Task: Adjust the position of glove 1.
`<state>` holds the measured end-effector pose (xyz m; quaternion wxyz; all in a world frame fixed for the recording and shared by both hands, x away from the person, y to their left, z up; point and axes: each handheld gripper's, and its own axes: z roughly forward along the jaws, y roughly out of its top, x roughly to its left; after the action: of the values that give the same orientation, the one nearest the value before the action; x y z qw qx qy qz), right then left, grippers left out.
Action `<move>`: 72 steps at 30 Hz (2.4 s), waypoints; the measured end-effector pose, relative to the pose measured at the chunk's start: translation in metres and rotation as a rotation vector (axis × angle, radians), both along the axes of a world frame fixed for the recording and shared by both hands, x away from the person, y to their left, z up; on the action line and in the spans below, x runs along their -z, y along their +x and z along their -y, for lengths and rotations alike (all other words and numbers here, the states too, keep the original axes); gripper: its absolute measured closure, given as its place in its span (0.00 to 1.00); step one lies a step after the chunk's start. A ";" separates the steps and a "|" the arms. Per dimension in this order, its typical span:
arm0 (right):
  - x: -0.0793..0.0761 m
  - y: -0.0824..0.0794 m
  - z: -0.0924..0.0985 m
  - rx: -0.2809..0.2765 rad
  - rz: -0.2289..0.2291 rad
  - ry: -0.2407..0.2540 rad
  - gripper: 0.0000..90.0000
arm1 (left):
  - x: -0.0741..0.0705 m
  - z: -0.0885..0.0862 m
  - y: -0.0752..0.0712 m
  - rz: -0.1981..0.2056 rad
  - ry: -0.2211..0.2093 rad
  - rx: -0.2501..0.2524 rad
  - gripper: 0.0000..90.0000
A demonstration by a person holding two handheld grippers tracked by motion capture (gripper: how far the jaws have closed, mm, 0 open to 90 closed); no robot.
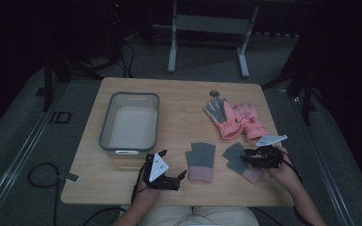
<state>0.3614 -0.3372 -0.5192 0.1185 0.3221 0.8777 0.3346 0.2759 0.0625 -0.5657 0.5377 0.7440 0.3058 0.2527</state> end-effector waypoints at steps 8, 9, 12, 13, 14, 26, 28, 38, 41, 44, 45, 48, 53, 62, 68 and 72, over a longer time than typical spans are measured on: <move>0.021 0.003 0.001 0.000 -0.021 -0.040 0.65 | 0.000 0.000 0.000 0.004 0.002 -0.004 0.00; 0.021 0.002 0.001 0.005 -0.016 -0.039 0.66 | 0.000 0.000 0.000 0.003 0.002 -0.005 0.00; 0.022 0.000 -0.002 0.018 -0.009 -0.056 0.69 | 0.000 0.001 -0.001 0.005 0.006 -0.005 0.00; 0.021 0.001 -0.003 0.014 -0.006 -0.070 0.71 | 0.000 0.001 -0.001 0.005 0.006 -0.006 0.00; 0.021 0.001 -0.005 0.014 -0.009 -0.083 0.75 | 0.000 0.001 -0.001 0.006 0.007 -0.006 0.00; 0.014 -0.005 -0.023 0.069 0.003 -0.190 0.93 | 0.000 0.000 -0.001 0.006 0.001 -0.007 0.00; 0.008 -0.008 -0.023 0.089 0.004 -0.160 0.94 | 0.000 0.001 -0.001 0.008 0.002 -0.007 0.00; -0.037 -0.047 -0.030 0.311 0.044 0.018 0.94 | 0.000 0.001 -0.001 0.014 0.012 -0.009 0.00; -0.048 -0.057 -0.032 0.387 0.052 0.076 0.94 | 0.000 0.002 -0.002 0.018 0.015 -0.012 0.00; -0.052 -0.065 -0.035 0.460 0.045 0.118 0.94 | 0.000 0.002 -0.002 0.018 0.017 -0.013 0.00; -0.052 -0.067 -0.037 0.476 0.043 0.124 0.94 | 0.000 0.002 -0.002 0.017 0.017 -0.013 0.00; -0.048 -0.069 -0.039 0.516 0.031 0.144 0.94 | 0.000 0.002 -0.002 0.019 0.017 -0.012 0.00; -0.013 -0.059 -0.038 0.605 -0.006 0.115 0.94 | 0.000 0.003 -0.002 0.018 0.018 -0.009 0.00; 0.023 -0.048 -0.038 0.683 -0.037 0.090 0.87 | 0.000 0.003 -0.002 0.020 0.017 -0.005 0.00; 0.025 -0.047 -0.038 0.683 -0.026 0.088 0.77 | 0.000 0.003 -0.002 0.022 0.018 -0.001 0.00; 0.016 -0.048 -0.033 0.642 -0.009 0.135 0.70 | 0.000 0.002 -0.002 0.018 0.011 -0.003 0.00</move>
<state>0.3139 -0.3043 -0.5356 0.1926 0.5910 0.7075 0.3362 0.2740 0.0601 -0.5658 0.5359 0.7443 0.3004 0.2619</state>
